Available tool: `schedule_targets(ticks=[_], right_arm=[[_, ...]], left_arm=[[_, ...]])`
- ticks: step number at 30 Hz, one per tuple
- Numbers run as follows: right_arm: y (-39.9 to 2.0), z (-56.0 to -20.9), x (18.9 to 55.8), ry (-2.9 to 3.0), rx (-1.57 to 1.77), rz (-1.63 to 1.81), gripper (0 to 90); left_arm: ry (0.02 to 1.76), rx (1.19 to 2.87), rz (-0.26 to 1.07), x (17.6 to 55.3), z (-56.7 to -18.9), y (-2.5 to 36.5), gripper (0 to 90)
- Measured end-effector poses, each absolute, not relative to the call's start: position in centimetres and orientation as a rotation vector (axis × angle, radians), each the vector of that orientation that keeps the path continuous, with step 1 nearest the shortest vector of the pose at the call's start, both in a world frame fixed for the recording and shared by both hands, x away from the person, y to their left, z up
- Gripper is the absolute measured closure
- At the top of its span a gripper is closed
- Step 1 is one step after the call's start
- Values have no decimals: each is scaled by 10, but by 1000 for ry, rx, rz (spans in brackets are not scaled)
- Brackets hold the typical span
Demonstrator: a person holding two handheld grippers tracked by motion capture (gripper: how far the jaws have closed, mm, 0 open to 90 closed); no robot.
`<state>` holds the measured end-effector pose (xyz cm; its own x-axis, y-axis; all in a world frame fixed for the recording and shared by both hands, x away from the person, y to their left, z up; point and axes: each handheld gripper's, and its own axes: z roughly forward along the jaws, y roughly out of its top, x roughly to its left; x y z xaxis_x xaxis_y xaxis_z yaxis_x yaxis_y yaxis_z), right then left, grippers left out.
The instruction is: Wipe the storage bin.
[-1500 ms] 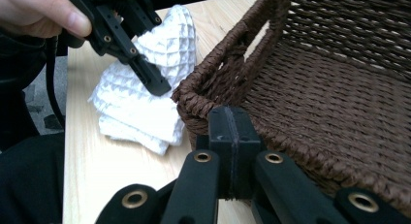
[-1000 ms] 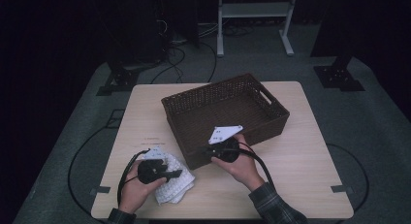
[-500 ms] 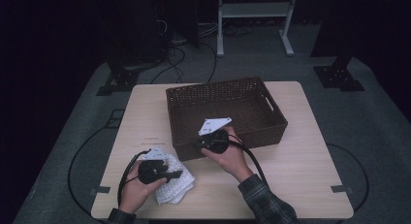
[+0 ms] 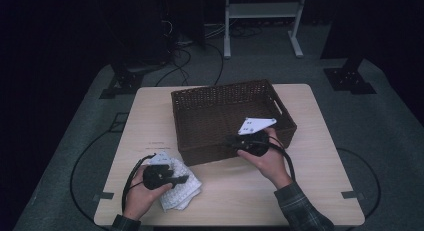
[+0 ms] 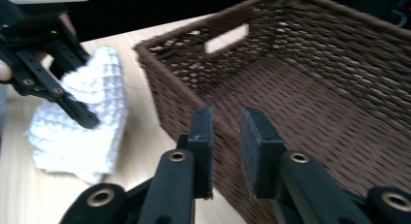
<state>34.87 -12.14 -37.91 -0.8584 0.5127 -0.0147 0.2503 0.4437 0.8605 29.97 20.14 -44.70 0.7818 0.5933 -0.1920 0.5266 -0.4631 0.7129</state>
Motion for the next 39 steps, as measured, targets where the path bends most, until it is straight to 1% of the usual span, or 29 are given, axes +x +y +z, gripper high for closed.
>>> schedule_targets(ticks=[2,8,14,22,30,39], right_arm=[[-133,-377,349,2407,680,1368,708],[-164,-374,353,2349,737,1340,670],[-199,-377,361,2307,835,1288,635],[-234,-382,374,2296,907,1200,574],[-257,-386,382,2296,922,1158,520],[-264,-392,390,2337,881,1128,483]], left_arm=[[830,2159,104,300,-447,202,742],[828,2163,105,299,-447,202,742],[831,2157,99,301,-448,202,741],[831,2163,97,300,-448,202,736],[828,2168,88,300,-449,201,734],[827,2174,75,301,-451,199,733]])
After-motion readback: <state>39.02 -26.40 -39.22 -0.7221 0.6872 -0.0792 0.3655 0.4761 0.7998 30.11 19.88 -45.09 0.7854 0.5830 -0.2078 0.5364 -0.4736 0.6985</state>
